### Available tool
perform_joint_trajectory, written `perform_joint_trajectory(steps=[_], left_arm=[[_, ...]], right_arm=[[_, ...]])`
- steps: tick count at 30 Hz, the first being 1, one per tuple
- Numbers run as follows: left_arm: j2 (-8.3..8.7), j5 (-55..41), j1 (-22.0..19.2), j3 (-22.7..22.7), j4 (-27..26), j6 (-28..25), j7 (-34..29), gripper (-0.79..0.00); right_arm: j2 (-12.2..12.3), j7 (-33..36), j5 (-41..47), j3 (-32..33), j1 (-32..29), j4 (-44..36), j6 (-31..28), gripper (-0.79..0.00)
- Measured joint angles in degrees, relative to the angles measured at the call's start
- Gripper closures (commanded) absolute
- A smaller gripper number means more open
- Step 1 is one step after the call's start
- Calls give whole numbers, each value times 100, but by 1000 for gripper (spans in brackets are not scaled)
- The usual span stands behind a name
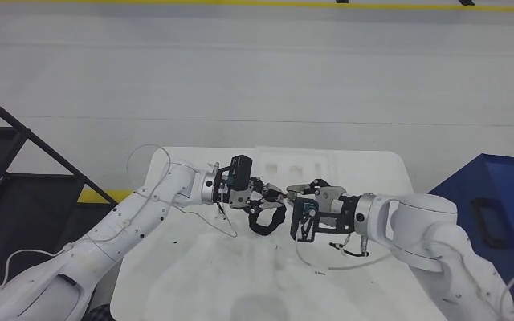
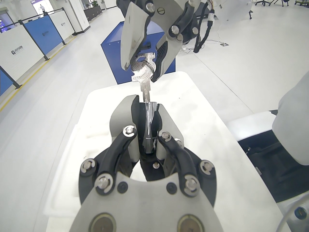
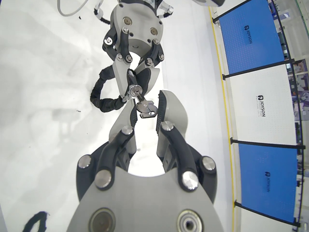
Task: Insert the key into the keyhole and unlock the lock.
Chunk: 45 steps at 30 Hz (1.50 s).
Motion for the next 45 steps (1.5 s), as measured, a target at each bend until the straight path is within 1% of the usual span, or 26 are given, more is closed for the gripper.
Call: perform_joint_trajectory(steps=[5,15,21,23,24,25,32,38,45], left_arm=[[10,21,-24,61,-4,0,74,0],[31,70,-62,99,-14,0,183,0],[40,86,-65,97,-23,0,192,0],[42,94,-63,96,-30,0,196,0],[42,98,-62,97,-33,0,198,0],[42,98,-62,97,-32,0,200,0],[48,128,-14,100,74,0,152,0],[54,297,135,135,342,6,-90,0],[-72,350,408,312,508,31,-291,0]], right_arm=[[17,391,555,-49,50,-78,147,0],[14,1018,1285,-55,94,-226,1293,0],[2,1173,1766,-59,8,-288,2011,0],[1,1185,1883,-49,-29,-293,2168,-9],[2,1201,1959,-43,-48,-297,2244,-342],[2,1202,2007,-38,-59,-300,2289,-785],[24,1157,2239,30,-161,-258,2351,-785],[66,939,2323,267,-415,-264,2355,-785],[114,699,2357,470,-714,-238,2233,-785]])
